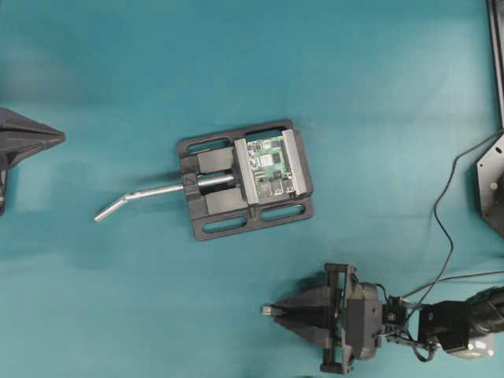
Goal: Insert the USB into the fixed PCB.
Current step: 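Lower the right gripper over the USB plug and close on it, then lift the USB plug and carry it to the board's USB port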
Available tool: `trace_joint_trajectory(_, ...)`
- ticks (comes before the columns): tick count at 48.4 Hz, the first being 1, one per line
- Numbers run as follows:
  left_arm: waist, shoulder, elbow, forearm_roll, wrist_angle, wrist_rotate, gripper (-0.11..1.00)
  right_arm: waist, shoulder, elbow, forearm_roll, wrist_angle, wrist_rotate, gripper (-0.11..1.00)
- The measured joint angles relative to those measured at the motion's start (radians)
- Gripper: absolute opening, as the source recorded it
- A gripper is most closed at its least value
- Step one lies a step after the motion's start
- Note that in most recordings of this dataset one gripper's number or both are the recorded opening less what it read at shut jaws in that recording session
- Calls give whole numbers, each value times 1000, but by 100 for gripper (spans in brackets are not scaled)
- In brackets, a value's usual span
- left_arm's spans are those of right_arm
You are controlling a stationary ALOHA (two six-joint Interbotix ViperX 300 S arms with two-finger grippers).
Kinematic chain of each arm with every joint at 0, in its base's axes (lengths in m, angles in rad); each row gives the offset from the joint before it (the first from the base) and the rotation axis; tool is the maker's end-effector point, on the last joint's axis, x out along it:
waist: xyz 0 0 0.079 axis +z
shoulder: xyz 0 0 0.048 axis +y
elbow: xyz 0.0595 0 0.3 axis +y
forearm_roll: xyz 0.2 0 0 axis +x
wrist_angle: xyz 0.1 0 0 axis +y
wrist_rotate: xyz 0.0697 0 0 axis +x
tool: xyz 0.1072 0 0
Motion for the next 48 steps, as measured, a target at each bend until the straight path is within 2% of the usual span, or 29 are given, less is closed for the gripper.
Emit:
trace_joint_trajectory(2,0,2,3,0,2,-3,0,2,0,0,0,2,0,18)
trace_joint_trajectory(10,0,-8,18,0,2,-35,0,0,0,0,-2,2,0,18)
trace_joint_trajectory(23,0,-57,21,2,15,-43,0,0,-5,3,0,2,0,18)
trace_joint_trajectory(37,0,-92,21,2,64,-44,0,-14,-60,66,3,-17,0,18)
trace_joint_trajectory(43,0,-92,15,2,81,-44,0,-20,-89,84,23,-58,-2,18)
trace_joint_trajectory(48,0,-94,5,2,100,-44,0,-20,-112,84,60,-95,-2,18)
